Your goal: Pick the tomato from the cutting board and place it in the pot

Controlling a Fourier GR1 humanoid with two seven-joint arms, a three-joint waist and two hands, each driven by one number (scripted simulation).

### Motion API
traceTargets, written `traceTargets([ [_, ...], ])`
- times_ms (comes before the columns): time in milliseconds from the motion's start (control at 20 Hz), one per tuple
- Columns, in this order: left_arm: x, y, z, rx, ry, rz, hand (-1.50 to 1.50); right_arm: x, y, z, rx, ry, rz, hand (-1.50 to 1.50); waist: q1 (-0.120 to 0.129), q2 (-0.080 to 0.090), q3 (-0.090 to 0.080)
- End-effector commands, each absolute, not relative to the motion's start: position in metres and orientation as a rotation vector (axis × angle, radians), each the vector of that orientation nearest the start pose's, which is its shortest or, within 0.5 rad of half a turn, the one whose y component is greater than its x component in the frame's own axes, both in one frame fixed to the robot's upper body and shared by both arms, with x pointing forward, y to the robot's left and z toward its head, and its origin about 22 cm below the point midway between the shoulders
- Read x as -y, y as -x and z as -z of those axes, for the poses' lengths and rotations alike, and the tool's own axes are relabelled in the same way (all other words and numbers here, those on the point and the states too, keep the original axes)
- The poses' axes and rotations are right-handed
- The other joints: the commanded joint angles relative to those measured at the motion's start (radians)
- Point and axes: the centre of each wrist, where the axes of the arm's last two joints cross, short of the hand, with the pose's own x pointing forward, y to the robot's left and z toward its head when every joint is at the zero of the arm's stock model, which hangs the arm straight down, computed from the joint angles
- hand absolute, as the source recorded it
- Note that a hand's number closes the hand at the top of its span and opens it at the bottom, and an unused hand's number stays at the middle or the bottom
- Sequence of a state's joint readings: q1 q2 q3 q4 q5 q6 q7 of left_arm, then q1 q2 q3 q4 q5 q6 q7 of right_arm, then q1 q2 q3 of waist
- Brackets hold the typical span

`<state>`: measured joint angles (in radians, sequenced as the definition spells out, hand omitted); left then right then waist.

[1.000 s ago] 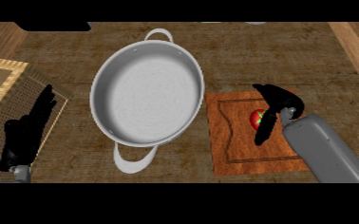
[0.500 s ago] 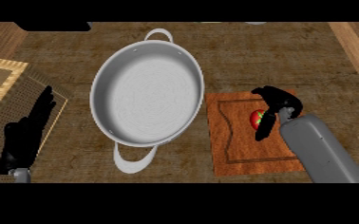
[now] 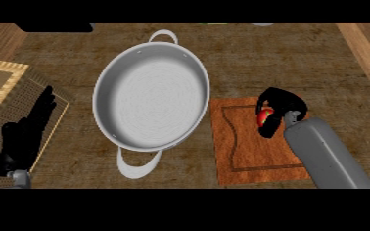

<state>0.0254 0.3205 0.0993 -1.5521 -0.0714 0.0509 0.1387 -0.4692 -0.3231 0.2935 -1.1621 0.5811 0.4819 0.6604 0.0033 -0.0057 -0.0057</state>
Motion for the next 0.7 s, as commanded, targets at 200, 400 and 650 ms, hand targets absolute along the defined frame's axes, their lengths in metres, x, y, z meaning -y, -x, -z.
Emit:
traceTargets([
  [200,-0.323,-0.243,-0.023,1.394,-0.385,0.210,0.00,0.024,-0.270,-0.061,1.042,0.439,-1.551,1.50,0.095,0.005,0.004],
  [400,-0.305,-0.249,-0.024,1.415,-0.349,0.237,0.00,-0.009,-0.232,-0.065,1.125,0.458,-1.647,1.50,0.127,0.006,0.004],
  [650,-0.305,-0.256,-0.024,1.395,-0.360,0.231,0.00,-0.035,-0.200,-0.080,1.256,0.625,-1.619,1.50,0.107,0.004,0.003],
])
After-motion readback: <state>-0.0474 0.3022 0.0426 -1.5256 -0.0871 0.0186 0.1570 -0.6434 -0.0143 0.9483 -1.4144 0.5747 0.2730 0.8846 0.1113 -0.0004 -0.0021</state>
